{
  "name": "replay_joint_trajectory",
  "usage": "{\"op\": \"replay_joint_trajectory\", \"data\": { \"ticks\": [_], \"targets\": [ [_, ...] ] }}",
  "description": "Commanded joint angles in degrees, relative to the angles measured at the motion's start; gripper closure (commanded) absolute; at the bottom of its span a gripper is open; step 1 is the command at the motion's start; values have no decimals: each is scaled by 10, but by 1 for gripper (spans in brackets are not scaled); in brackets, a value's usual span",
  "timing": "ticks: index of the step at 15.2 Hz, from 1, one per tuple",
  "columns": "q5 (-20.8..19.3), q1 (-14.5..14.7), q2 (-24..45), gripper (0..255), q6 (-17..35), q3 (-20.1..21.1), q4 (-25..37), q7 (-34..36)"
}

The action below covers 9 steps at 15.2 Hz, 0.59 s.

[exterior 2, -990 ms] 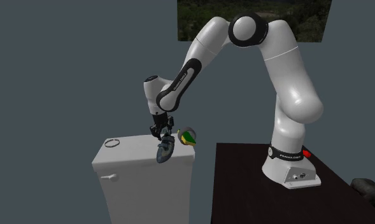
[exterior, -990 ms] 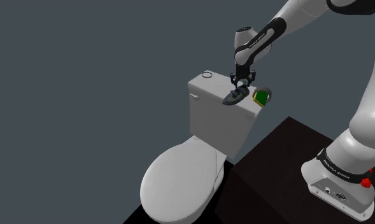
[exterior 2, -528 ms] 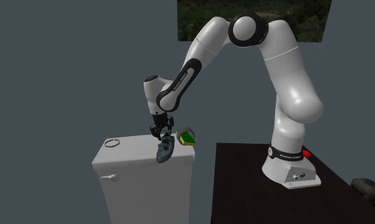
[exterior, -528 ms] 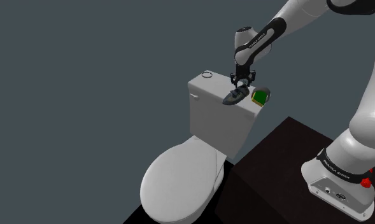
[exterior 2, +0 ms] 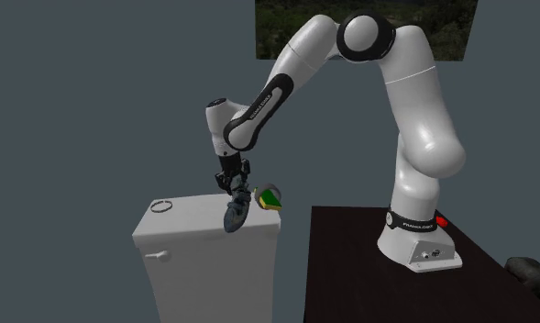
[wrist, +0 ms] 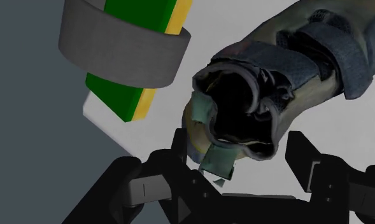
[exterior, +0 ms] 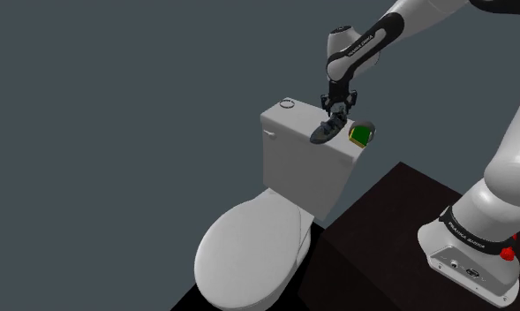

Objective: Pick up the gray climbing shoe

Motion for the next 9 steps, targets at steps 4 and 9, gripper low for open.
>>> {"op": "replay_joint_trajectory", "data": {
  "ticks": [4, 9],
  "targets": [
    [5, 0, -27, 255, -32, 2, 6, -9],
    [8, 0, -42, 255, -52, 3, 11, -14]
  ]
}}
